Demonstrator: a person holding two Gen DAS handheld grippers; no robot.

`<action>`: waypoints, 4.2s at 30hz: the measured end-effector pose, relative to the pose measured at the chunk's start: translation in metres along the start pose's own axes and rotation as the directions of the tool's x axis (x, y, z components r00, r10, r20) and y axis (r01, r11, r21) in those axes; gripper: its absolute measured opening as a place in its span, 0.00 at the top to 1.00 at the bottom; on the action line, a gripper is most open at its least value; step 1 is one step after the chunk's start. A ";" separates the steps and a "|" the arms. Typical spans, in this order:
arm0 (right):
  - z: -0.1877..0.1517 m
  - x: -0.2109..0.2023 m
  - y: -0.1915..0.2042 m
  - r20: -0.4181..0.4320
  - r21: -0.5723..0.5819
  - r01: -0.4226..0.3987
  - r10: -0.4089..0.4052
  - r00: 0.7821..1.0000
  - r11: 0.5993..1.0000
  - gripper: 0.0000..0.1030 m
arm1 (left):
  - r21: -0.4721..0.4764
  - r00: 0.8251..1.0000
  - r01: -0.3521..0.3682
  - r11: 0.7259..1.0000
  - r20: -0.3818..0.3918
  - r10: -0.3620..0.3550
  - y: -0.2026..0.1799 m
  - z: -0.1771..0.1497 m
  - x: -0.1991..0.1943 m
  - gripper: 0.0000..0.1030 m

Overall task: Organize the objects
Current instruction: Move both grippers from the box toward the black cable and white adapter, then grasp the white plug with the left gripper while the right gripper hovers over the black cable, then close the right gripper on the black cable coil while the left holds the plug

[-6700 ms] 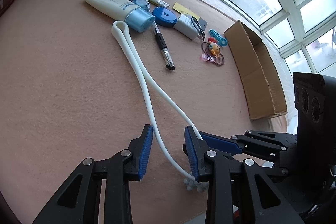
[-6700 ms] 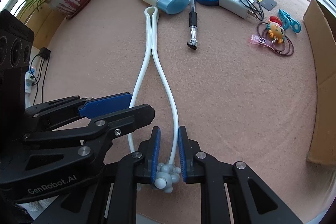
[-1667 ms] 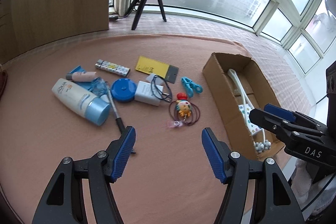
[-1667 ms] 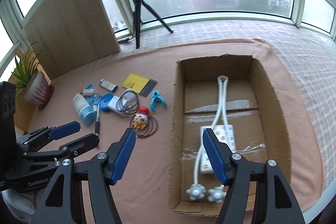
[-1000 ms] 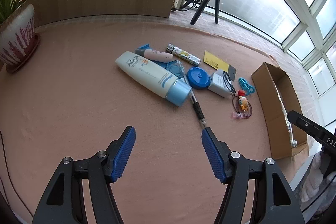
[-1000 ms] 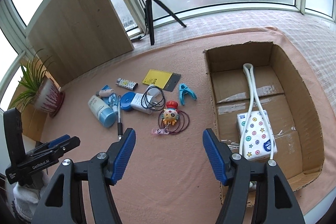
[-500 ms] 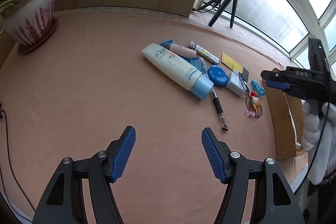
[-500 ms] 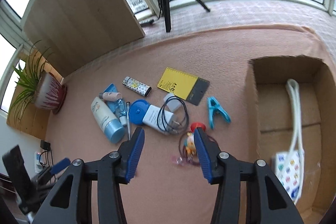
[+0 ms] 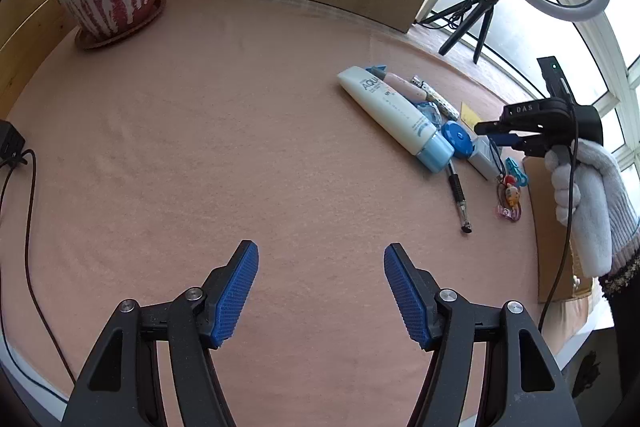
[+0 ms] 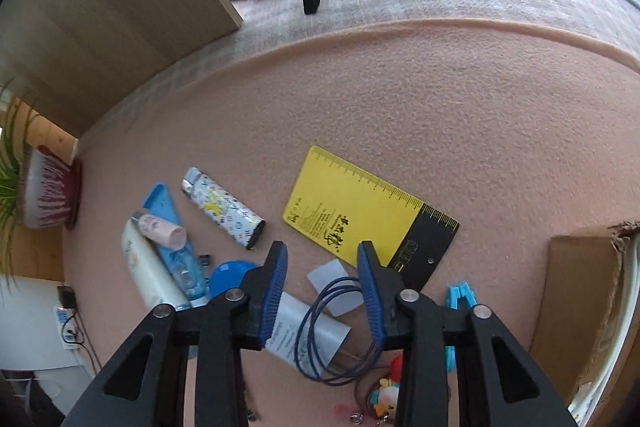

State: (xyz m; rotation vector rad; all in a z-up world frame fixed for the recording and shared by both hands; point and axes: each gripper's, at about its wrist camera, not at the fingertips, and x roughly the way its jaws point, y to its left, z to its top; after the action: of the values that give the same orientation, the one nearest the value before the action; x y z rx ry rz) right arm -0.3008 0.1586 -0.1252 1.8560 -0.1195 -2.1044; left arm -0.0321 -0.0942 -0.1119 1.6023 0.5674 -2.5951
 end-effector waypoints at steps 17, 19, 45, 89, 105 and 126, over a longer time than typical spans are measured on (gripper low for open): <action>-0.119 -0.005 0.012 -0.086 -0.019 -0.142 0.140 0.986 0.990 0.85 | 0.071 0.996 0.082 0.994 -0.048 -0.079 -0.035 0.001 0.018 0.33; -0.139 -0.009 0.011 -0.074 -0.014 -0.164 0.162 0.984 0.986 0.85 | 0.084 0.995 0.090 0.992 -0.053 -0.086 -0.041 0.000 0.018 0.33; -0.165 -0.083 -0.049 0.138 0.103 -0.111 0.096 0.986 0.988 0.68 | 0.403 0.970 0.197 0.894 -0.211 -0.119 -0.179 -0.036 0.064 0.31; -0.255 -0.093 -0.086 0.174 0.282 -0.174 0.128 0.976 0.943 0.77 | 0.672 0.946 0.292 0.681 -0.309 -0.101 -0.234 -0.047 0.106 0.82; -0.214 -0.053 -0.037 0.140 0.098 -0.045 0.031 0.990 0.994 0.77 | 0.555 0.948 0.294 0.778 -0.272 -0.165 -0.177 -0.034 0.085 0.94; -0.210 -0.055 -0.015 0.123 -0.124 0.094 -0.079 0.989 0.988 0.96 | 0.464 0.943 0.327 0.823 -0.216 -0.253 -0.161 -0.018 0.059 0.94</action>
State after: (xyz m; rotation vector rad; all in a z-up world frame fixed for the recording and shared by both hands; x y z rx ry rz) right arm -0.0935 0.2212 -0.1084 1.6915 0.0704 -2.2232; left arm -0.0798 0.0715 -0.1248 2.0005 0.1538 -3.0554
